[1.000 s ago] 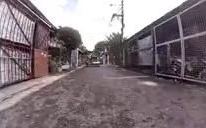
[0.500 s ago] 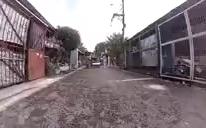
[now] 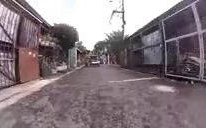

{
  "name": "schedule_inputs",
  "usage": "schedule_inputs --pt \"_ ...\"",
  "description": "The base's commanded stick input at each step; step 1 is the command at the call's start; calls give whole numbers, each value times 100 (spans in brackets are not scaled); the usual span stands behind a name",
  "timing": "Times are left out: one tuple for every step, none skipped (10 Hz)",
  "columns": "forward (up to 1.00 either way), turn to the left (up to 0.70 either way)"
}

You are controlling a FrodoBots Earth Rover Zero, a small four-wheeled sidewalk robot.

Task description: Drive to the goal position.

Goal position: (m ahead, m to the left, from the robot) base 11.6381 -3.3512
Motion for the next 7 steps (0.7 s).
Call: schedule_inputs --pt "70 1" --pt "70 0" --pt "70 0" --pt "70 0" --pt "70 0" --pt "70 0" --pt "70 0"
